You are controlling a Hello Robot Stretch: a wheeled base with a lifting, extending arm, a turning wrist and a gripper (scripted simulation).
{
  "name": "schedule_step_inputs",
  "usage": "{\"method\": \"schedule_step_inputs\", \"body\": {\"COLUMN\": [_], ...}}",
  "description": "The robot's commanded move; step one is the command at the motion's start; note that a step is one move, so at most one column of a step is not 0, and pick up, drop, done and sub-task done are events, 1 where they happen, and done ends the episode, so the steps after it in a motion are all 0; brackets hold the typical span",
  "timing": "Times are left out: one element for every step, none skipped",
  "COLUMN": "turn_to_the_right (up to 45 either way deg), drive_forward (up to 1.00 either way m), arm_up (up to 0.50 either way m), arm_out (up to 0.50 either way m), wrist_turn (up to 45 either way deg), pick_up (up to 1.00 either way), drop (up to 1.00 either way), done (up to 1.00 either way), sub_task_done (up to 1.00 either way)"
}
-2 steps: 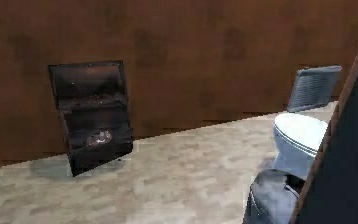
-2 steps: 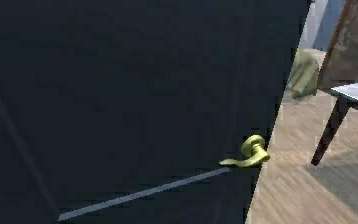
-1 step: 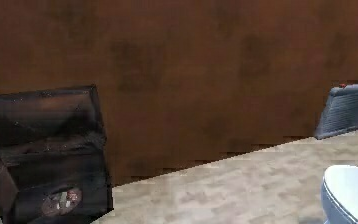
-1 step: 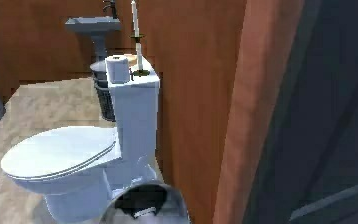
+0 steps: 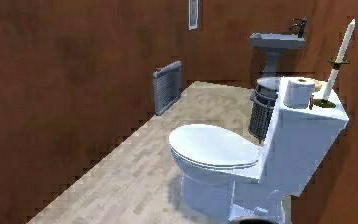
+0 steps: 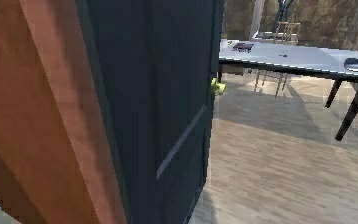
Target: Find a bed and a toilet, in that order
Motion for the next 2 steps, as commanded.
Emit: {"method": "schedule_step_inputs", "body": {"turn_to_the_right": [18.0, 0.0], "drive_forward": [0.00, 0.00], "arm_up": [0.00, 0.00], "arm_out": [0.00, 0.00], "wrist_turn": [0.0, 0.0], "pick_up": [0.00, 0.00], "drop": [0.00, 0.00], "done": [0.00, 1.00], "sub_task_done": [0.00, 0.00]}}
